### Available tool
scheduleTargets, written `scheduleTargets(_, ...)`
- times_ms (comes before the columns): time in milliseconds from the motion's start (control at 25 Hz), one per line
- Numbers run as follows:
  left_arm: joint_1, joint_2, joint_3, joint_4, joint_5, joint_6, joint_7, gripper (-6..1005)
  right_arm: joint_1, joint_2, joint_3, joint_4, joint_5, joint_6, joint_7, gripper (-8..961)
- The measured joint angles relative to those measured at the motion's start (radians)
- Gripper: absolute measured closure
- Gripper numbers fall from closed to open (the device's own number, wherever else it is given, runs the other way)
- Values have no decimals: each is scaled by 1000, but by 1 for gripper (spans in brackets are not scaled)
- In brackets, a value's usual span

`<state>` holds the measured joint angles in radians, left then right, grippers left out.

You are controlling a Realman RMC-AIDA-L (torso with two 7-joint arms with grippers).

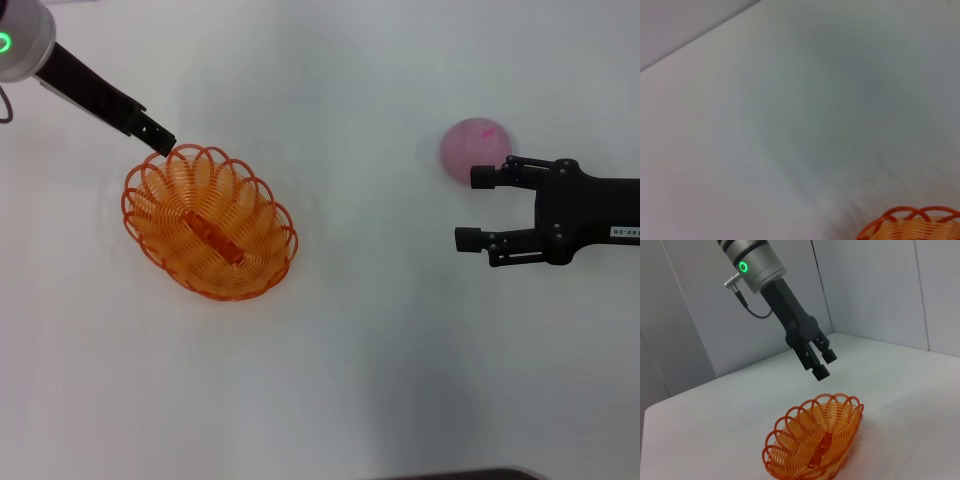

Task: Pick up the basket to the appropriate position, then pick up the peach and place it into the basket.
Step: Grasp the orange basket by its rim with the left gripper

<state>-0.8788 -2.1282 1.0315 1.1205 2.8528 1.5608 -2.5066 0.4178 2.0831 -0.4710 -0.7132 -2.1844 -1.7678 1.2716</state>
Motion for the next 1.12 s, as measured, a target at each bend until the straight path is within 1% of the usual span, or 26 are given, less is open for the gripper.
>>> scheduleTargets(280, 1, 1, 17, -46, 1, -36, 3, 130, 1, 0, 0, 0, 0, 6, 0, 6)
scheduleTargets(520, 1, -1, 55, -139, 3, -123, 7, 133, 1, 2, -2, 8, 0, 15, 0, 6)
scheduleTargets(800, -1, -6, 68, -248, 4, -225, 6, 137, 1, 2, -4, 25, 0, 31, 0, 7)
scheduleTargets(1120, -2, -9, 87, -267, 3, -247, 5, 141, 9, 2, -4, 25, 0, 32, 0, 7)
